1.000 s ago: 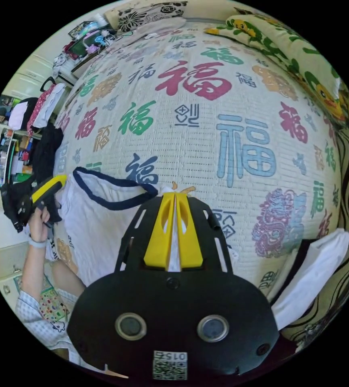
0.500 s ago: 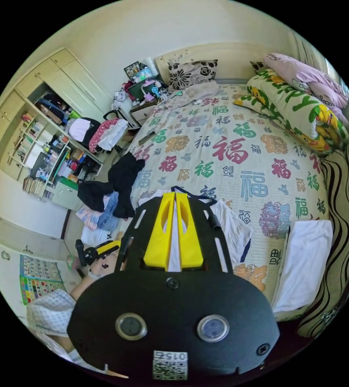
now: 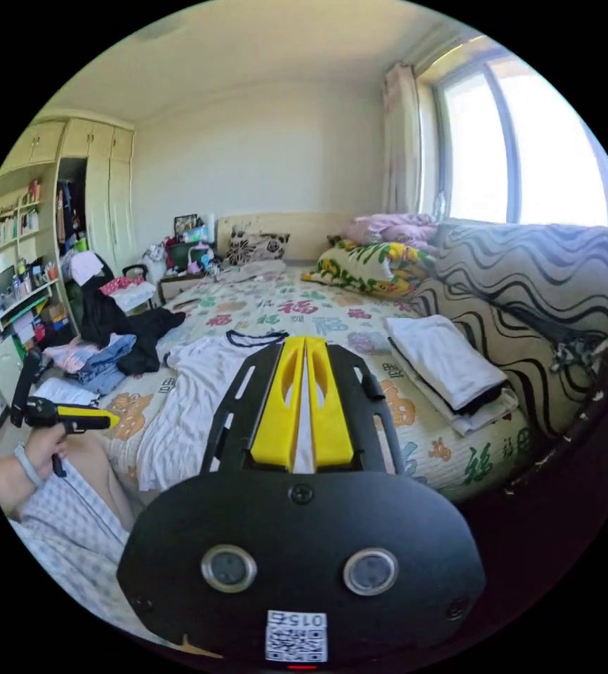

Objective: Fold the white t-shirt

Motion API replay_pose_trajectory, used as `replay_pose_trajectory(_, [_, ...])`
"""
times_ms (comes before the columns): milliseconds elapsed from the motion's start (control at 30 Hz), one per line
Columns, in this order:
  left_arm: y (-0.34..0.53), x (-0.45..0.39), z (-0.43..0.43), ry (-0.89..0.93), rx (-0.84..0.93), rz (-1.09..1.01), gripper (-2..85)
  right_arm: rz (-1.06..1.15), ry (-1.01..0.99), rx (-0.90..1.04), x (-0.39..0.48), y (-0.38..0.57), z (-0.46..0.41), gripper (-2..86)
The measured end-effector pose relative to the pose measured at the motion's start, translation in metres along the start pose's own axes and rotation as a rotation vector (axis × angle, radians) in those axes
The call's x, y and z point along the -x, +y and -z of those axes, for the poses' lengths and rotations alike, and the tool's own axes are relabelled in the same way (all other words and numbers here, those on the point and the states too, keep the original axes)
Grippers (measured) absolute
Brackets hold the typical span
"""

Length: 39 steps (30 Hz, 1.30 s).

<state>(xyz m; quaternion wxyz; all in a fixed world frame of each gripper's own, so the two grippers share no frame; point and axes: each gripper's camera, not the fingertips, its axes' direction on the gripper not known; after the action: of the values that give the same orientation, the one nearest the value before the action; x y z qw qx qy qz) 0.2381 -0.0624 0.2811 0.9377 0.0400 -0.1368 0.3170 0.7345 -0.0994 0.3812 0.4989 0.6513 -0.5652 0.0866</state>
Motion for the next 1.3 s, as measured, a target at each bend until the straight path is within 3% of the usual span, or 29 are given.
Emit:
replay_pose_trajectory(167, [0.018,-0.040,0.012,-0.055,-0.080,-0.104,-0.9,0.208,0.131,0.029,0.040,0.018,0.036,-0.6])
replay_pose_trajectory(233, [0.024,-0.052,0.010,-0.053,-0.083,-0.112,-0.9,0.149,0.237,-0.002,0.045,0.019,0.043,-0.6])
replay_pose_trajectory(333, [0.020,-0.072,0.005,-0.060,-0.037,-0.119,-0.9,0.132,0.163,0.024,0.050,0.020,0.046,-0.7])
replay_pose_trajectory(400, [0.008,-0.096,0.002,-0.148,0.023,-0.171,-0.9,0.096,0.100,0.074,0.051,0.022,0.043,-0.9])
replay_pose_trajectory(733, [-0.010,-0.207,-0.002,-0.741,-0.128,-0.383,-0.5,0.125,-0.051,0.226,0.046,0.040,0.026,-1.0])
replay_pose_trajectory(1067, [-0.016,-0.277,-0.056,-0.832,-0.218,-0.520,-0.3,-0.036,-0.087,0.375,-0.028,0.058,-0.014,-1.0])
replay_pose_trajectory(1300, [-0.044,-0.300,-0.115,-0.755,-0.184,-0.595,-0.2,-0.141,-0.059,0.443,-0.094,0.079,-0.053,-1.0])
